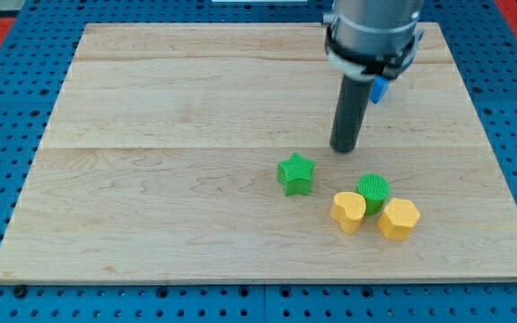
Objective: Separate the red star from the red circle
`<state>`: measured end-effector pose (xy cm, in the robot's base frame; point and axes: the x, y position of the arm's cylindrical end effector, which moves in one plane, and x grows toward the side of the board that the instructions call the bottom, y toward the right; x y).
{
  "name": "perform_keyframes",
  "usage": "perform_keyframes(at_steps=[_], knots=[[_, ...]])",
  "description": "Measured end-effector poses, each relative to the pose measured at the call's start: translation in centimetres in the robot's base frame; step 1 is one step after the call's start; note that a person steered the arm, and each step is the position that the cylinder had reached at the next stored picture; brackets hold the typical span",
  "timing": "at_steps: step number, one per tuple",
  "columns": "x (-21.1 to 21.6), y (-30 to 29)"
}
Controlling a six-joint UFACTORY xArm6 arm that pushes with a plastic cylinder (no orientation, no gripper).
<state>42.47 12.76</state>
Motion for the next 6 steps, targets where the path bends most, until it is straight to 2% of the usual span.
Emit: perform_keyframes(at_steps=[1,2,3,4,5,6], knots=[[-2.4,11.3],[-12.2,16.4],[-22.5,16.2],[-23.4,14.4],[-22.1,6.0],[-18.8,-2.3]])
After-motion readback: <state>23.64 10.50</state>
